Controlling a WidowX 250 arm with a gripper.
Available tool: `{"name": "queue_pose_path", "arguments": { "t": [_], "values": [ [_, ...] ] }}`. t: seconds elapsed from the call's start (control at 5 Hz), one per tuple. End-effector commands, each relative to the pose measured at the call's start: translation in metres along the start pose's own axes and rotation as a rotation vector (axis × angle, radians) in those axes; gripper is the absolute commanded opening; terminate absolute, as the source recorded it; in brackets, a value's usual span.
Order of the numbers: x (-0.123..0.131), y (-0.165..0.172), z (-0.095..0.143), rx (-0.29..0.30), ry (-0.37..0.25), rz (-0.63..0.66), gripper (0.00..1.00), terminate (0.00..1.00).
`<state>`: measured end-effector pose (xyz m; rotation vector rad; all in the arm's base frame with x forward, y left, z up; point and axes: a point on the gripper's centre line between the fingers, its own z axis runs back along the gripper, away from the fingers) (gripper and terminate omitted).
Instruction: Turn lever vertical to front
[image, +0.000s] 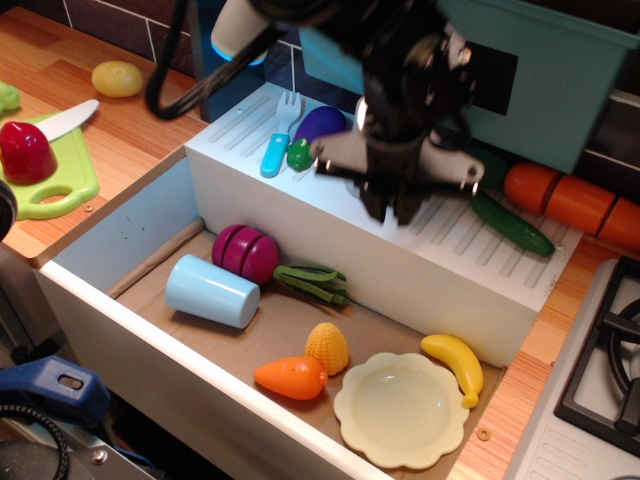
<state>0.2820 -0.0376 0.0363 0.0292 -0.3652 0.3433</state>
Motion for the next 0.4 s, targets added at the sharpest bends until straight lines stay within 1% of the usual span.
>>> {"name": "queue_pose_path", "arguments": {
  "t": [0.0, 0.2],
  "values": [
    [-0.0103, -0.0043, -0.0075, -0.007, -0.042, 0.003, 0.0, 0.0],
    [-0.0008, -0.0073, -0.0033, 0.001, -0.015, -0.016, 1.0, 1.0]
  ]
}}
